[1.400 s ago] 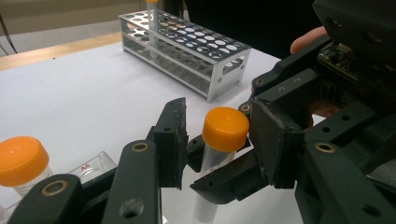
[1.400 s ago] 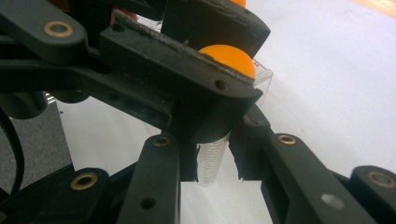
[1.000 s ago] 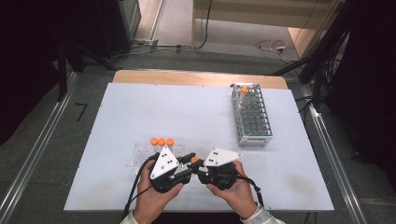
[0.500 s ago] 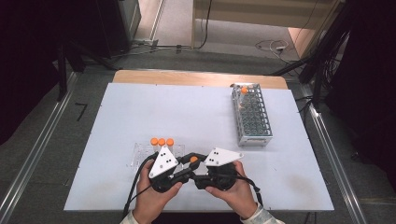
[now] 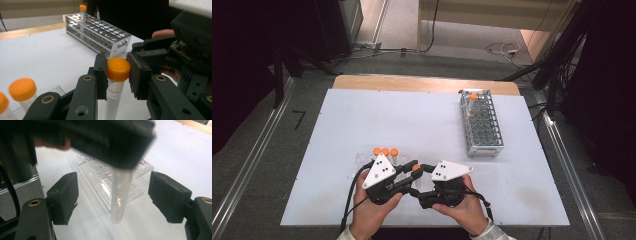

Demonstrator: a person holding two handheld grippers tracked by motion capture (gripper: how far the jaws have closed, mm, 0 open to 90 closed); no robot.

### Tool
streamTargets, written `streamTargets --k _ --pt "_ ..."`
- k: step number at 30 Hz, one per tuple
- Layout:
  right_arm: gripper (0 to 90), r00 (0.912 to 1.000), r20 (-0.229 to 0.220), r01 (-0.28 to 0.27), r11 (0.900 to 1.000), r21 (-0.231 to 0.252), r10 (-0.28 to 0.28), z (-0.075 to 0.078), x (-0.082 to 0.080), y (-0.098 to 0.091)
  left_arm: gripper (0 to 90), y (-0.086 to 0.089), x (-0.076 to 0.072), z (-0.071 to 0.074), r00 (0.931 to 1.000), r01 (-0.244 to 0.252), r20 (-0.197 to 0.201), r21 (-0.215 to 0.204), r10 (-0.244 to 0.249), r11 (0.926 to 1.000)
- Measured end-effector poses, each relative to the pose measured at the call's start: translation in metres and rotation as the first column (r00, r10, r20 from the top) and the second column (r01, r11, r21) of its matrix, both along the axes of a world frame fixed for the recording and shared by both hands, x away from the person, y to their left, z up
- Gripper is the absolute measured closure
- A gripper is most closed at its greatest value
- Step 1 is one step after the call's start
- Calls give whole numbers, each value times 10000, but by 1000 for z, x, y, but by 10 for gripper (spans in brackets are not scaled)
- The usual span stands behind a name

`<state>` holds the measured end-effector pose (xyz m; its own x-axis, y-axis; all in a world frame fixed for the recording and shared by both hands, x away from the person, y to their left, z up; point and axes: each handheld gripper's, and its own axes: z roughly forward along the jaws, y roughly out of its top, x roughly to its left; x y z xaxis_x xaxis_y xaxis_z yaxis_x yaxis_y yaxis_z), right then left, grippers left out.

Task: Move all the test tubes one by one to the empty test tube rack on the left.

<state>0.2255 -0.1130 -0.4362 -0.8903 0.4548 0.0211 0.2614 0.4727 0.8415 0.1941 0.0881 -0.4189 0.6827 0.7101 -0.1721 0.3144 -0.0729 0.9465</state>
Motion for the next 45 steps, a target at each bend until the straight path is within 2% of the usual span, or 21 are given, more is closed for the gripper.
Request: streamTargets --k 3,8,19,25,33,45 --pt "225 10000 13 7 10000 45 -8 0 0 -1 697 9 0 7 10000 -38 -38 -276 37 9996" --pt "225 10000 1 -15 10000 44 15 0 0 -2 697 23 -1 18 9995 -278 141 -629 287 9976" --pt "217 10000 -83 -39 10000 8 39 0 0 -1 698 50 0 30 9947 -979 205 -1024 1005 9899" --pt "218 9999 -100 -9 10000 35 10 0 0 -2 698 65 2 34 9900 -1366 196 -1075 1395 9848" --pt "218 9999 -109 26 10000 59 -26 0 1 -3 698 79 7 32 9799 -1967 154 -972 1991 9756" --pt "218 9999 -146 91 10000 23 -90 -1 3 -4 698 89 11 31 9722 -2321 111 -892 2340 9686"
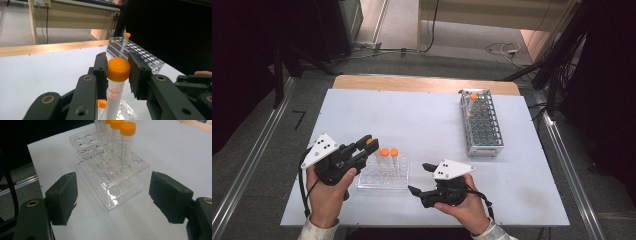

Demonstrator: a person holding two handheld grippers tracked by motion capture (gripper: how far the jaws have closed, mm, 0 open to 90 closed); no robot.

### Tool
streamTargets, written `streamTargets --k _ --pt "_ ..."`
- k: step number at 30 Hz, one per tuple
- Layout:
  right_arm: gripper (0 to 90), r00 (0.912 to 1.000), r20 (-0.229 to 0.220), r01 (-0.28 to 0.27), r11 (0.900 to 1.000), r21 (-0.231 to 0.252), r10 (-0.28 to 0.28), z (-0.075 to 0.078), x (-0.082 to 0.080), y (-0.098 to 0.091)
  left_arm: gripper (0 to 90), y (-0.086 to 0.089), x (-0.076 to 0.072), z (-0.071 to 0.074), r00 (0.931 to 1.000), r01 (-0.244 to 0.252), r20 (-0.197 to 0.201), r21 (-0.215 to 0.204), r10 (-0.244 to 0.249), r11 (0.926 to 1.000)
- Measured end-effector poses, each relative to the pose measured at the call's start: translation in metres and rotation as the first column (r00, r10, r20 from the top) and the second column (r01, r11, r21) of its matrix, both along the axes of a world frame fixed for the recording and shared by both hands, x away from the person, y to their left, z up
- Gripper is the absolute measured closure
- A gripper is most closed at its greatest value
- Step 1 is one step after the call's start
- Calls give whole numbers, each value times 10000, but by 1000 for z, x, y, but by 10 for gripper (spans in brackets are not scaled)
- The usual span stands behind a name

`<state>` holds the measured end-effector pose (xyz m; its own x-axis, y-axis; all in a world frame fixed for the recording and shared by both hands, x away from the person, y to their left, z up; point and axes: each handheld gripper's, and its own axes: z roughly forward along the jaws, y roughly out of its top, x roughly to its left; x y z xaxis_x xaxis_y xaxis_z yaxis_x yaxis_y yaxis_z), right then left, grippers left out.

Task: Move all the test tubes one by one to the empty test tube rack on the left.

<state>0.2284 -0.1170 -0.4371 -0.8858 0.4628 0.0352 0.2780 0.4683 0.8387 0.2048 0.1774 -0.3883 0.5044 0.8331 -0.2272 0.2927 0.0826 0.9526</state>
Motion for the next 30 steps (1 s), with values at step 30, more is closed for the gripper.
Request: streamTargets --k 30 --pt "220 10000 36 -61 10000 38 61 1 -1 0 698 15 13 -10 9949 -1010 13 853 1013 9912"
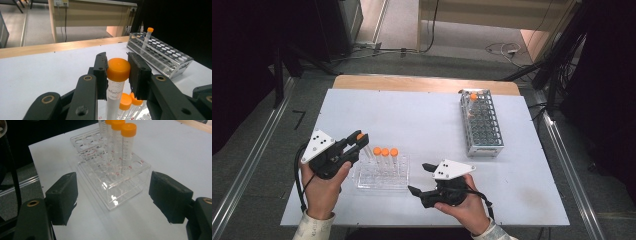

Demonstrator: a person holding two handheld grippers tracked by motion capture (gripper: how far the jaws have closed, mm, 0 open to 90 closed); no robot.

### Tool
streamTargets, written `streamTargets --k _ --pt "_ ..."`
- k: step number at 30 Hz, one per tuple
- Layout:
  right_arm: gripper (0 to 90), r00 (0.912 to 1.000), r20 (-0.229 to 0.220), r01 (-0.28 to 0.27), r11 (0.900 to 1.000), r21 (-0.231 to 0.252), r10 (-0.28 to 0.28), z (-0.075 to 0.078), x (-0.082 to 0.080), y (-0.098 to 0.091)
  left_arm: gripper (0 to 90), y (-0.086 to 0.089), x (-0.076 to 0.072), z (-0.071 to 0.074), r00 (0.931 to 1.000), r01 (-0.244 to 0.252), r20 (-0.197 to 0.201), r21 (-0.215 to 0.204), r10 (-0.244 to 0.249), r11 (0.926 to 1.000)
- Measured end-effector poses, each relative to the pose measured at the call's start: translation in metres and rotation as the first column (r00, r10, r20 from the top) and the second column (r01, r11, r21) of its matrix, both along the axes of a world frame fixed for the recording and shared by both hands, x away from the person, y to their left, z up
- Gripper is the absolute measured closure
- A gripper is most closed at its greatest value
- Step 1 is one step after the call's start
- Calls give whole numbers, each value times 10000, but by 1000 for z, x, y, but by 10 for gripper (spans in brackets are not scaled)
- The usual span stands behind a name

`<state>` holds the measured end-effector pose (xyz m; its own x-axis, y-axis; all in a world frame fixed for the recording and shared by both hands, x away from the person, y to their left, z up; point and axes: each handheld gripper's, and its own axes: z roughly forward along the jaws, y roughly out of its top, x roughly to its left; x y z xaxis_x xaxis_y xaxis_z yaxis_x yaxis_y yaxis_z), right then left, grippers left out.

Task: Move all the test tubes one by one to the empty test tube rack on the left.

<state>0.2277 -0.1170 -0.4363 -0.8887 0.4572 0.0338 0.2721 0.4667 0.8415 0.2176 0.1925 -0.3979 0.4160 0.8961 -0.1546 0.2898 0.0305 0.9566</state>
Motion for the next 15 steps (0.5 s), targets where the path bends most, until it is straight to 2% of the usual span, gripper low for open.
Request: streamTargets --k 15 --pt "220 10000 -2 4 10000 0 -4 0 0 0 698 -4 4 -7 9998 -207 -26 565 209 9982"
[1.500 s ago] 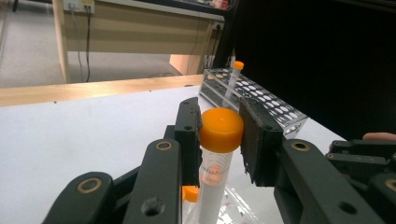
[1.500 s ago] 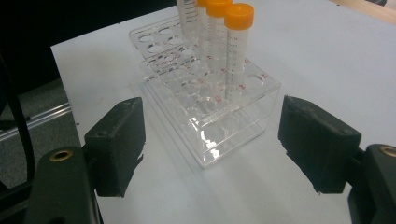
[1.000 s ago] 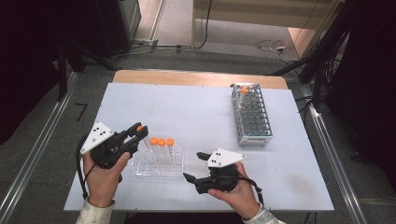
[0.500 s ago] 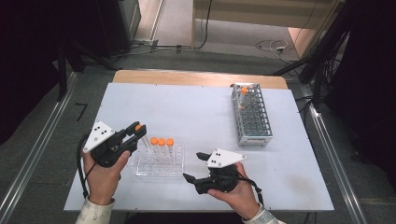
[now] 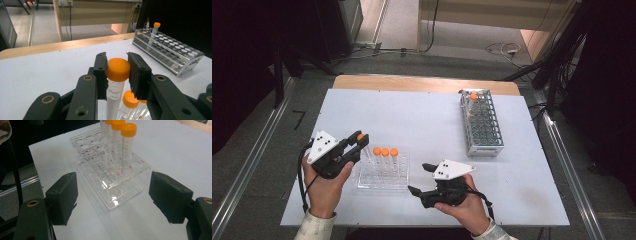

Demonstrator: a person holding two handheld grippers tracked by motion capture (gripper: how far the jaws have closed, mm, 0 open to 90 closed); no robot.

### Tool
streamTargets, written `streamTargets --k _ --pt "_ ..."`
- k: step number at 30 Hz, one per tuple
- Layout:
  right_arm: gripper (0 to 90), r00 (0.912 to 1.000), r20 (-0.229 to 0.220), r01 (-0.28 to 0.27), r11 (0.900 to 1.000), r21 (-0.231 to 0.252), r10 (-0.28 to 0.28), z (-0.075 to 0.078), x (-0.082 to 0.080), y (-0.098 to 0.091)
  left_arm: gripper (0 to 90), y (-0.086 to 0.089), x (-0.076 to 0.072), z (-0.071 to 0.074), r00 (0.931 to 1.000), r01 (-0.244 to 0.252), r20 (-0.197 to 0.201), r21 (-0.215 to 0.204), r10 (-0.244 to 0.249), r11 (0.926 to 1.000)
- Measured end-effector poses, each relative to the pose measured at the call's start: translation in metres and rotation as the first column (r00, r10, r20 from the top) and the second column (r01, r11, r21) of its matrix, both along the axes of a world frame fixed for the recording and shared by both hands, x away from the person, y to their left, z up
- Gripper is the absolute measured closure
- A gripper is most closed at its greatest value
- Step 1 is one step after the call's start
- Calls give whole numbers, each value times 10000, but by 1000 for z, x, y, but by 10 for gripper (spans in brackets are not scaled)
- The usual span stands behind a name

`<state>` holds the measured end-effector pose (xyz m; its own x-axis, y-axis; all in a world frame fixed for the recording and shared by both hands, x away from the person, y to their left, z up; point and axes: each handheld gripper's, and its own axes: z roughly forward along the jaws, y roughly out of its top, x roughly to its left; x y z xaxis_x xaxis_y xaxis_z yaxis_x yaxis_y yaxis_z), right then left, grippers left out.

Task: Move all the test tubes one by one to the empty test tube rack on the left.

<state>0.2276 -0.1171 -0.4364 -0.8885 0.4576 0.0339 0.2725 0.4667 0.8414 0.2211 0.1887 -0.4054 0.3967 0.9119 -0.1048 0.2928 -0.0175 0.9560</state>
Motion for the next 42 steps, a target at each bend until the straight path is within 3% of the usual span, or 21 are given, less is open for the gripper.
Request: streamTargets --k 23,32,42 --pt "220 10000 29 31 10000 46 -31 1 0 -2 695 -13 2 -23 9984 -128 -538 678 164 9976" --pt "219 10000 33 39 10000 69 -39 2 0 -3 686 -15 -1 -25 9977 -165 -640 701 210 9974" --pt "219 10000 33 67 9999 82 -67 2 0 -3 606 -12 -3 -24 9973 -182 -705 280 202 9994"
